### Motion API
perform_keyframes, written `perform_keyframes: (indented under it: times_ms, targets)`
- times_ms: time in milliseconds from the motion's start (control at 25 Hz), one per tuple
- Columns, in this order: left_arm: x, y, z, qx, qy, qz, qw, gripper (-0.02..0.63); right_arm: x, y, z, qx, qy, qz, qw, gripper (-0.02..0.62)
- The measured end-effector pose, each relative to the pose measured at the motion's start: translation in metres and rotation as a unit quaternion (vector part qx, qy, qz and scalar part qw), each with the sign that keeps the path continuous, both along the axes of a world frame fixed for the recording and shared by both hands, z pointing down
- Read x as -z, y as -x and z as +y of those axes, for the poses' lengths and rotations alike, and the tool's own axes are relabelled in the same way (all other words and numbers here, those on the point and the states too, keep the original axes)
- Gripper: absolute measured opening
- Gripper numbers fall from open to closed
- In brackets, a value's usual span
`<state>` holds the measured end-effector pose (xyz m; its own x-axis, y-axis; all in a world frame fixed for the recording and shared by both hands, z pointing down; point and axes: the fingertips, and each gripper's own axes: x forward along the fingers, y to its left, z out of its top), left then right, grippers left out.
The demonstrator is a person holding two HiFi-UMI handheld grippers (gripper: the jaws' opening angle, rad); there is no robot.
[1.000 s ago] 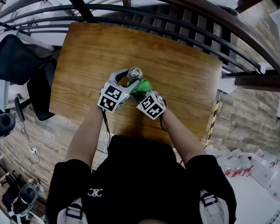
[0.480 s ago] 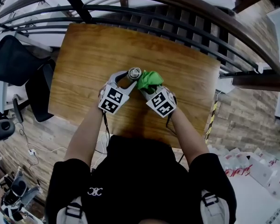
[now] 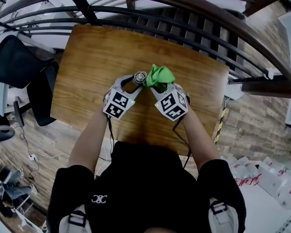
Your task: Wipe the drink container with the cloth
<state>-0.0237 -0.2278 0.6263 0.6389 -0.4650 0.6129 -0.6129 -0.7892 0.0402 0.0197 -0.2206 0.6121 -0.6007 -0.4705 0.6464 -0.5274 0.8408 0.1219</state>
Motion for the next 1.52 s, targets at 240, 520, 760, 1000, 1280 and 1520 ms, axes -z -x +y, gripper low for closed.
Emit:
perform_keyframes:
  times_ms: [240, 520, 760, 1000, 1280, 1520]
  targets:
    - [-0.001, -0.003, 0.0, -0.004, -0.007, -0.004, 1.0, 0.244, -0.014, -0.006, -0.016, 0.004, -0.007, 0.024, 1.0, 0.067]
    - [0.001, -0.003, 0.0, -0.006, -0.009, -0.003, 0.9999, 0.244, -0.018, -0.001, -0.036, 0.061, -0.003, 0.035, 0.998, 0.066]
    - [0.001, -0.005, 0.002, -0.005, -0.008, -0.011, 0.9999, 0.244, -0.021, 0.003, -0.048, 0.126, -0.01, 0.06, 0.99, 0.066]
    - [0.002, -0.007, -0.001, -0.007, -0.016, -0.006, 0.9998, 0.244, -0.033, 0.013, -0.065, 0.167, 0.011, 0.05, 0.985, 0.066]
    - [0.003, -0.006, 0.0, -0.004, -0.016, -0.004, 0.9999, 0.245, -0.039, 0.027, -0.073, 0.187, 0.039, 0.037, 0.981, 0.066]
    - [0.008, -0.005, 0.001, -0.028, -0.034, -0.026, 0.9987, 0.25, -0.037, 0.022, -0.069, 0.171, 0.043, 0.031, 0.984, 0.066]
